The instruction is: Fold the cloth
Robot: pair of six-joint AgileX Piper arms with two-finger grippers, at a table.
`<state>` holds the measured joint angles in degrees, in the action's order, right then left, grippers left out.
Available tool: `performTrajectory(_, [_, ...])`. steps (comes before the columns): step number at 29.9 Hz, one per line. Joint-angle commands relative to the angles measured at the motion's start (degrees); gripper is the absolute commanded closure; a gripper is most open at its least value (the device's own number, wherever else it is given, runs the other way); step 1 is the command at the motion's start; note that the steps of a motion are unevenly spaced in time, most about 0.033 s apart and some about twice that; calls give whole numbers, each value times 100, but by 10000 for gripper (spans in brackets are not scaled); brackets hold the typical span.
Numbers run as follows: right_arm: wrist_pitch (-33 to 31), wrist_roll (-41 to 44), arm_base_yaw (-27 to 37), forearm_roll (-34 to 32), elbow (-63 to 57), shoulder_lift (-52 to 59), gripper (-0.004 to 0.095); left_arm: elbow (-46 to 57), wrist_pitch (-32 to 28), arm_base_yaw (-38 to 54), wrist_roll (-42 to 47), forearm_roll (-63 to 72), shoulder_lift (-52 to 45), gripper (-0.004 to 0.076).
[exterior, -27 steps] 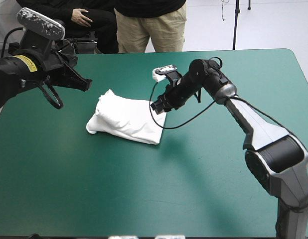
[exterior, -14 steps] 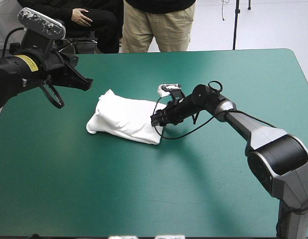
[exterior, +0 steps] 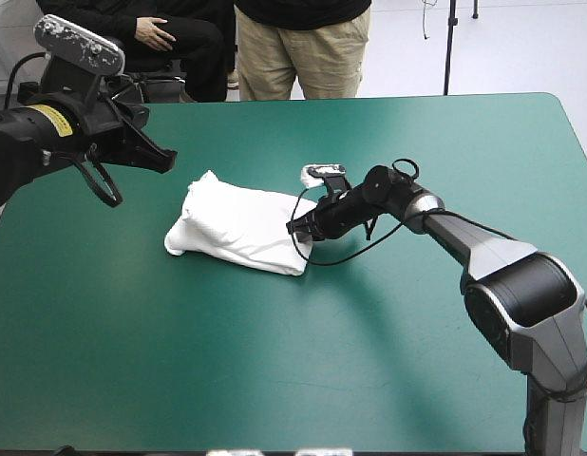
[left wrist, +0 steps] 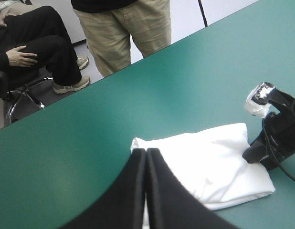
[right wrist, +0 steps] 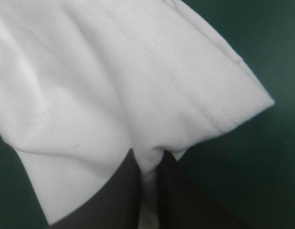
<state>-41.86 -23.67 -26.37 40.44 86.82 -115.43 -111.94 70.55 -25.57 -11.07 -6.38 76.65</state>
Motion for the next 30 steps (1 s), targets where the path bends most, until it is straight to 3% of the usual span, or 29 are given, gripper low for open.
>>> performTrajectory(1, [118, -93, 45, 107, 134, 316, 911, -151, 335, -13, 69, -7, -119, 741])
performTrajectory(4, [157, 91, 60, -436, 134, 381, 911, -151, 335, -13, 74, -7, -119, 741])
performTrajectory(9, [-78, 949, 240, -2187, -79, 889, 911, -151, 335, -13, 87, -7, -119, 741])
performTrajectory(14, [-227, 1264, 939, -3088, -1027, 1969, 912, -151, 335, -13, 139, -7, -119, 741])
performTrajectory(23, [-387, 1398, 3473, -3936, -3562, 4090, 912, -151, 335, -13, 240, 273, -119, 741])
performTrajectory(27, [-125, 1478, 4403, -3921, -3829, 4620, 915, -151, 335, -13, 240, 297, -119, 741])
performTrajectory(30, [-113, 1505, 4713, -3943, -3829, 4683, 915, -151, 335, -13, 240, 173, -119, 741])
